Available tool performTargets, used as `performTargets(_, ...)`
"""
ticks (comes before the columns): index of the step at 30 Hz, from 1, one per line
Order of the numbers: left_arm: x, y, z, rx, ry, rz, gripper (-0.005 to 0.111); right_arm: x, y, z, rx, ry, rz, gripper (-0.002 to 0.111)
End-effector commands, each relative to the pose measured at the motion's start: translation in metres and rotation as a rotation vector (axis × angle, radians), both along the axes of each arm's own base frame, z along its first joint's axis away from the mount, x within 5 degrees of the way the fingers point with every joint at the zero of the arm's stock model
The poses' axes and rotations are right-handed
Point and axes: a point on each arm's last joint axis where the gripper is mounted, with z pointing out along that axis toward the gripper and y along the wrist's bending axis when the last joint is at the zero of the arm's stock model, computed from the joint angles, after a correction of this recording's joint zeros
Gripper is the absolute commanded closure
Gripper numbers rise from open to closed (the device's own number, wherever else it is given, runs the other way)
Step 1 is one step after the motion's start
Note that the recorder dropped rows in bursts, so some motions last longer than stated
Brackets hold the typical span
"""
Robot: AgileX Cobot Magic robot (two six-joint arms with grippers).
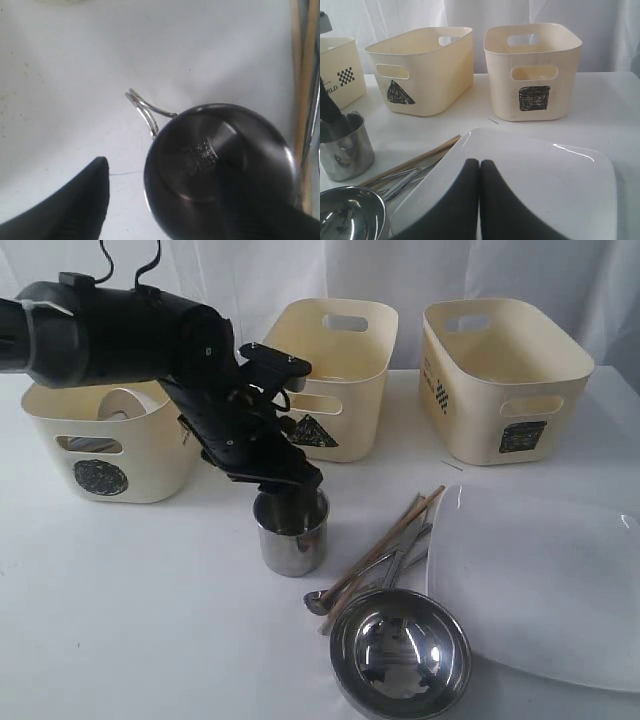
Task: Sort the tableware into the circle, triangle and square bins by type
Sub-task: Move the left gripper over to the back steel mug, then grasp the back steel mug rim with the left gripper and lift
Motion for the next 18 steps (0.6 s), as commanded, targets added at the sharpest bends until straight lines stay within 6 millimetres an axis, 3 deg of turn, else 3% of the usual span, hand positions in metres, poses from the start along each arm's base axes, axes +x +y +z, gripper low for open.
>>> performTargets(1,-0.002,-0.001,-0.002,-0.004,0.035,0.019,0.042,0.000,0.000,0.000,0.000,-0.013,-0.006,0.108)
performTargets(18,0.003,-0.005,-0.034,0.045,0.101,0.027,0.042,0.000,0.000,0.000,0.000,-0.013,-0.006,0.108)
